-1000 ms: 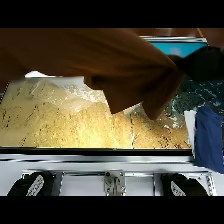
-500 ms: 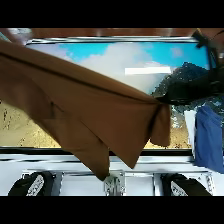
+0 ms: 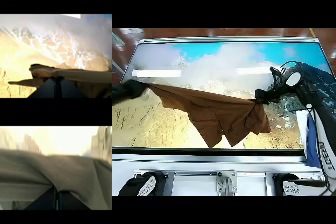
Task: Fold the shirts.
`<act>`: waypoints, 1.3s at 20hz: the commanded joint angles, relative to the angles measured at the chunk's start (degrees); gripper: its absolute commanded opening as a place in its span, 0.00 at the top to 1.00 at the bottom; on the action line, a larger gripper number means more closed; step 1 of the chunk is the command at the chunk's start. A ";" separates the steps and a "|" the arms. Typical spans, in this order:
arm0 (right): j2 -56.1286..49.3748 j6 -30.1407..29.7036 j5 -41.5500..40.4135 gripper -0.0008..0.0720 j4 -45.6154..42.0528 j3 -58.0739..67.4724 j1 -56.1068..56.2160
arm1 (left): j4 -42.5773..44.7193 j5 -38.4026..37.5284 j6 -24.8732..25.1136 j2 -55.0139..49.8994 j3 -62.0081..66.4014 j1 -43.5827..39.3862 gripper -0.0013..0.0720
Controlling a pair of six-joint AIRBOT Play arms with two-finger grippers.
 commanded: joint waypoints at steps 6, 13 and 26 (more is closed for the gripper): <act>-1.79 -2.32 28.83 0.16 -1.11 5.49 -7.13 | -1.07 5.73 0.15 -2.69 -6.05 -4.35 0.94; 13.38 3.80 16.57 0.13 8.00 -30.56 0.76 | -1.11 5.49 0.13 -2.14 -6.05 -4.37 0.94; 8.33 9.18 -8.33 0.14 22.51 -38.45 12.63 | -1.14 5.73 0.13 -1.60 -6.08 -4.37 0.94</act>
